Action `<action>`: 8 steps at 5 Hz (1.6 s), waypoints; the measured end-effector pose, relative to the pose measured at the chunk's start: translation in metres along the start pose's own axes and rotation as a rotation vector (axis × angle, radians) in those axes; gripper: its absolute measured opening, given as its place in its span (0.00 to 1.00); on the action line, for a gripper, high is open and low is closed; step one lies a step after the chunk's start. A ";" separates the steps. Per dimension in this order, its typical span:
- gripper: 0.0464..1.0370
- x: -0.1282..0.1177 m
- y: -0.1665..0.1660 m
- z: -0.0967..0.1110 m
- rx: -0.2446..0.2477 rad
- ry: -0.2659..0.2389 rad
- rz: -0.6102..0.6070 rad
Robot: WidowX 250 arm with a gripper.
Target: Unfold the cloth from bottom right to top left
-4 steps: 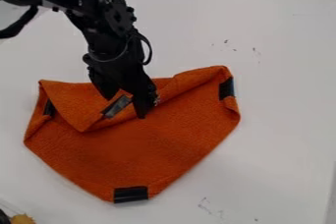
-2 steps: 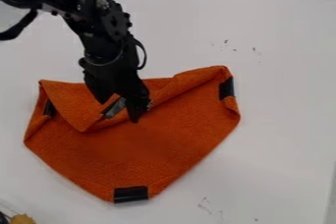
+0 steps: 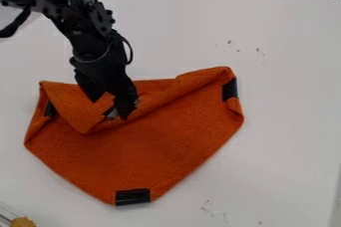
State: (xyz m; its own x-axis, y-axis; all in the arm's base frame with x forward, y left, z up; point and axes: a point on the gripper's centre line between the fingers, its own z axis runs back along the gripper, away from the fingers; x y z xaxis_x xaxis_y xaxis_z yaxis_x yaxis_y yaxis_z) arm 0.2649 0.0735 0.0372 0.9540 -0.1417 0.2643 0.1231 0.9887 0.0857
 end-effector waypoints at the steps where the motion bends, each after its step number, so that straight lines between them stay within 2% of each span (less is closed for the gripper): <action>1: 0.96 0.000 0.001 -0.009 -0.019 0.014 -0.016; 2: 0.96 0.005 0.005 -0.015 -0.018 0.026 -0.032; 3: 0.91 0.005 0.004 -0.017 -0.020 0.036 -0.032; 5: 0.32 0.008 0.003 -0.021 -0.022 0.032 -0.048; 6: 0.12 0.007 0.003 -0.021 -0.025 0.034 -0.043; 7: 0.02 0.009 -0.002 -0.020 -0.022 0.055 -0.061; 8: 0.01 0.025 0.006 -0.012 0.020 0.048 -0.117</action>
State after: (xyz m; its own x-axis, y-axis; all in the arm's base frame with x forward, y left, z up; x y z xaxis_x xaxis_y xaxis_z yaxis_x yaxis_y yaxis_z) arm 0.2927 0.0766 0.0329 0.9454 -0.2533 0.2049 0.2296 0.9642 0.1325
